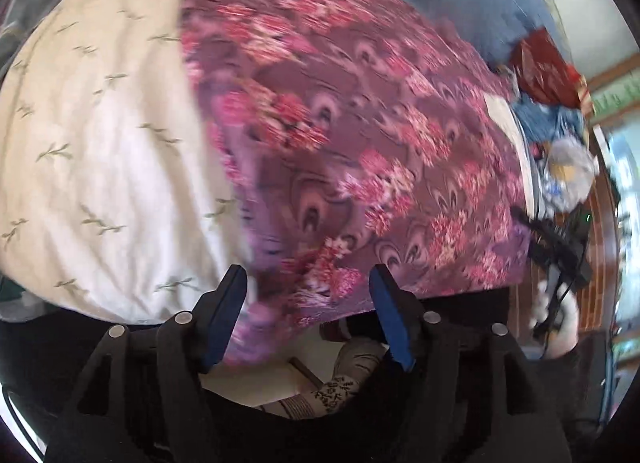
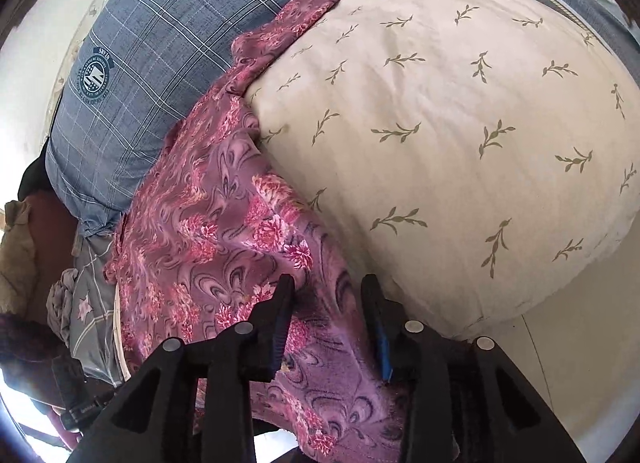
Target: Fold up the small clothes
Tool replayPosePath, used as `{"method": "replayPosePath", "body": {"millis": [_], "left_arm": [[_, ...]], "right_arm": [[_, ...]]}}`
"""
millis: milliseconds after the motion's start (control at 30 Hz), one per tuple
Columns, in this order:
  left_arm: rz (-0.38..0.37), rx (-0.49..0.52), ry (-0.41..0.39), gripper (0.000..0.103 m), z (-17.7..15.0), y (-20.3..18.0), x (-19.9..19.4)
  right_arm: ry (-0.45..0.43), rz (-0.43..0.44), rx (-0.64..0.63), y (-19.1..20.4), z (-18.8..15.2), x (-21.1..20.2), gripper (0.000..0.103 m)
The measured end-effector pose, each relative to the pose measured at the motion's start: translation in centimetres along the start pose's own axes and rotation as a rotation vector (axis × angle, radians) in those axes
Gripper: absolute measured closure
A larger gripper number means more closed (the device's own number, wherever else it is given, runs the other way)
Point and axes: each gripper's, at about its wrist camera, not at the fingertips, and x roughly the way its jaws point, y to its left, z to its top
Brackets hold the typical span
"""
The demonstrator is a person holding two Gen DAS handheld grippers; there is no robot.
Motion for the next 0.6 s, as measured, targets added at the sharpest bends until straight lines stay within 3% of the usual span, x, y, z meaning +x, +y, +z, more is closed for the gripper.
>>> {"method": "replayPosePath", "body": {"millis": [67,167,200,233,267,300,333,467,533,600], "left_arm": [[0.034,0.0,0.016,0.04,0.1,-0.1,1.0],[0.019,-0.013,-0.015,0.043,0.3,0.0,0.5],[0.027,-0.013,-0.027,0.073,0.4,0.0,0.2],[0.043,-0.003,-0.028,0.094,0.6,0.0,0.1],[0.064,0.003,-0.02,0.098,0.8,0.0,0.0],[0.071,-0.005,-0.014,0.098,1.0,0.2,0.0],[0.066,-0.018,-0.015,0.099,1.1,0.4,-0.4],[0.005,-0.041,-0.079,0.099,1.1,0.7,-4.9],[0.053,-0.028,-0.13,0.099,1.2,0.9,-7.2],[0.091,-0.028,-0.12,0.098,1.3,1.7,-7.0]], "right_arm": [[0.0,-0.001,-0.006,0.2,0.0,0.1,0.063],[0.002,-0.007,-0.018,0.6,-0.1,0.2,0.063],[0.0,-0.009,-0.022,0.6,-0.1,0.2,0.063],[-0.001,-0.011,-0.029,0.7,-0.2,0.2,0.063],[-0.003,-0.023,-0.054,0.9,-0.3,0.2,0.068],[-0.005,-0.04,-0.084,1.2,-0.4,0.2,0.079],[-0.003,-0.045,-0.108,1.7,-0.5,0.3,0.099],[-0.045,0.127,-0.076,3.2,-0.7,-2.3,0.1],[-0.096,0.215,-0.078,4.1,-0.7,-4.8,0.1],[-0.104,0.209,-0.086,4.2,-0.7,-5.4,0.1]]}}
